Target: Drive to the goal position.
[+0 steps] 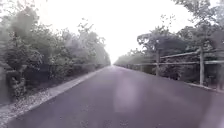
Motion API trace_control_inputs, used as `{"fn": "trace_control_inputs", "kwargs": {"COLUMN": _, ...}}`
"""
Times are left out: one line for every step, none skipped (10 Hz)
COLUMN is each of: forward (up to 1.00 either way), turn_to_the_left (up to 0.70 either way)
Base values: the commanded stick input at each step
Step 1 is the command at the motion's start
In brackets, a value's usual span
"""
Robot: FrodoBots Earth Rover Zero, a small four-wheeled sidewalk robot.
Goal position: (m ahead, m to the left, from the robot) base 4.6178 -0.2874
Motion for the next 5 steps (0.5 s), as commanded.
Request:
{"fn": "trace_control_inputs", "kwargs": {"forward": 1.0, "turn_to_the_left": 0.0}}
{"fn": "trace_control_inputs", "kwargs": {"forward": 1.0, "turn_to_the_left": 0.0}}
{"fn": "trace_control_inputs", "kwargs": {"forward": 1.0, "turn_to_the_left": 0.0}}
{"fn": "trace_control_inputs", "kwargs": {"forward": 1.0, "turn_to_the_left": 0.0}}
{"fn": "trace_control_inputs", "kwargs": {"forward": 1.0, "turn_to_the_left": 0.0}}
